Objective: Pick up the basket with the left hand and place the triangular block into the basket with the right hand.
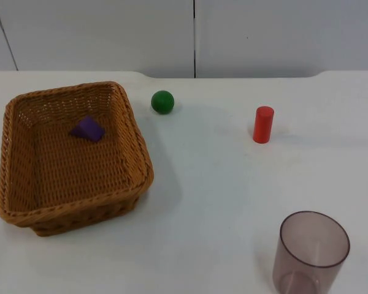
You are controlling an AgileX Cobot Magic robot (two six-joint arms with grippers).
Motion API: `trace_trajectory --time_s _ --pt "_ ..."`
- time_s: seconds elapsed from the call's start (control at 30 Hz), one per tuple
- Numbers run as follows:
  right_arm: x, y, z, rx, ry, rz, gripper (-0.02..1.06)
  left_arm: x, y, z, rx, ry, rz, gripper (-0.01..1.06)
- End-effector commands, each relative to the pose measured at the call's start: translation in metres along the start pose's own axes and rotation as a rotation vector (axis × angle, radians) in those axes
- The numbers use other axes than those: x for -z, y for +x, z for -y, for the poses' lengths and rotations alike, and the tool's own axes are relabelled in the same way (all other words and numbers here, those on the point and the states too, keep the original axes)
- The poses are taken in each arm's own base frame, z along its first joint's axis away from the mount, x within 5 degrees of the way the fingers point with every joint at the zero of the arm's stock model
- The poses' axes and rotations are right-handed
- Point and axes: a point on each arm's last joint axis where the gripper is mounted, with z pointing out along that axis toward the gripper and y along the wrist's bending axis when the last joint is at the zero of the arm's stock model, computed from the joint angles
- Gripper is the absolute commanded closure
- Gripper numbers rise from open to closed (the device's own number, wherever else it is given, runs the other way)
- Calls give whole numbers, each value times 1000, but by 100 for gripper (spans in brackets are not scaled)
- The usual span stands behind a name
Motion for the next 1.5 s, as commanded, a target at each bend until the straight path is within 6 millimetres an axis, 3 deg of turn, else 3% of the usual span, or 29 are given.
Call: trace_trajectory --time_s 0.0,0.3,0.53,0.93,1.07,1.17,1.47 --pt "9 5 1 5 5 18 27 9 4 4 6 -8 27 0" --pt "35 28 2 -2 8 -8 27 48 -1 7 -56 -82 78 0" --pt "42 39 -2 19 -29 -23 27 50 11 -4 -34 -177 -50 0" --pt "16 67 -12 13 -106 -171 27 53 21 -14 38 -298 -155 0" --pt "13 67 -13 16 -112 -155 27 52 23 -15 50 -298 -161 0" --pt "13 67 -13 16 -112 -155 27 39 38 -16 82 -269 -228 0" --pt "12 67 -12 20 -105 -153 27 37 39 -18 81 -282 -213 0"
